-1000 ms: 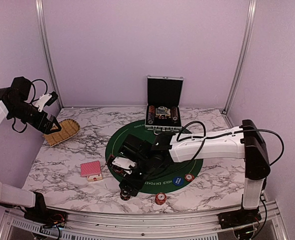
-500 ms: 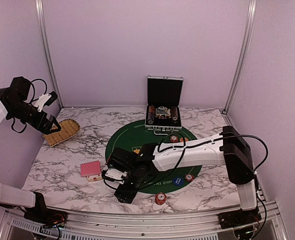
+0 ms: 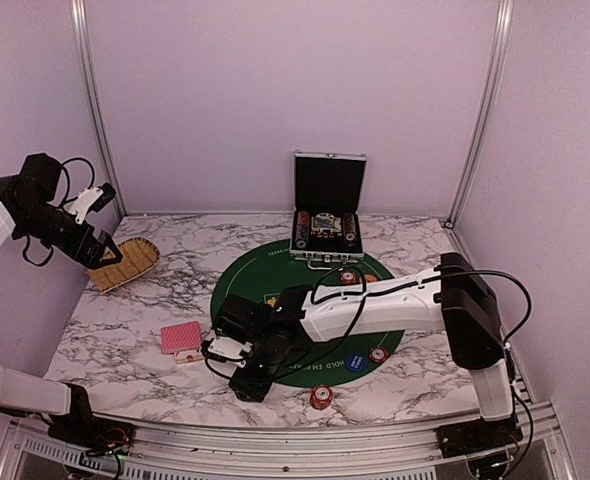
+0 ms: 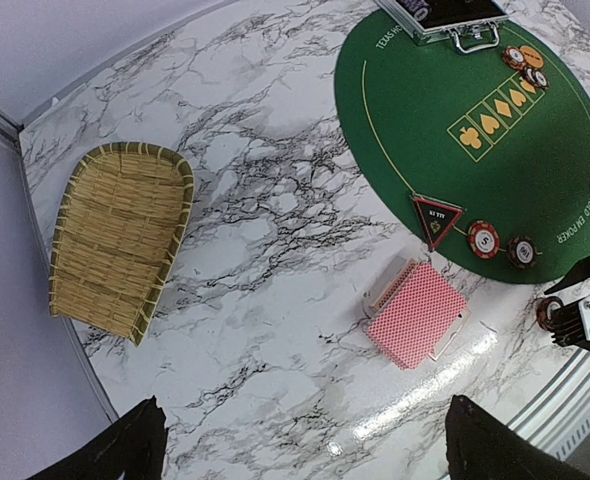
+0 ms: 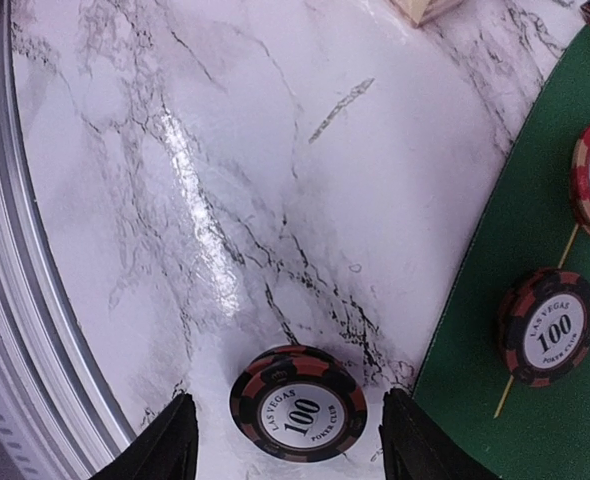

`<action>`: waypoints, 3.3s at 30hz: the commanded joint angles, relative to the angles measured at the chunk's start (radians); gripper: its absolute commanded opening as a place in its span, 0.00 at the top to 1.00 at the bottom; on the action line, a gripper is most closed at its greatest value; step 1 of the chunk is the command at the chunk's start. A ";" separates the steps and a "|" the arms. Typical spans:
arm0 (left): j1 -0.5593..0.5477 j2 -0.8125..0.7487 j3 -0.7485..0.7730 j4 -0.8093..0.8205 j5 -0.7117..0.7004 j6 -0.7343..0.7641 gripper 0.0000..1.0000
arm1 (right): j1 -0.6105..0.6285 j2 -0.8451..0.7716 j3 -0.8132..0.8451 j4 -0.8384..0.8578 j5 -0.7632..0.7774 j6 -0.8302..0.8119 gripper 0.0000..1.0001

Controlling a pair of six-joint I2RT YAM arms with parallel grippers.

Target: Distribute texas hold em gaming equipment

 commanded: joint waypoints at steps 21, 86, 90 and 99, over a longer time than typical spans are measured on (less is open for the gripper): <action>-0.001 -0.010 0.018 -0.033 0.014 0.012 0.01 | 0.014 0.033 0.024 -0.008 0.018 -0.003 0.69; -0.002 0.008 0.043 -0.043 0.022 0.001 0.01 | -0.332 -0.415 -0.639 0.173 0.021 0.147 0.85; -0.001 0.007 0.043 -0.044 0.024 0.001 0.01 | -0.332 -0.417 -0.650 0.172 0.012 0.151 0.85; -0.001 0.007 0.036 -0.044 0.032 0.006 0.01 | -0.326 -0.402 -0.662 0.168 0.007 0.154 0.82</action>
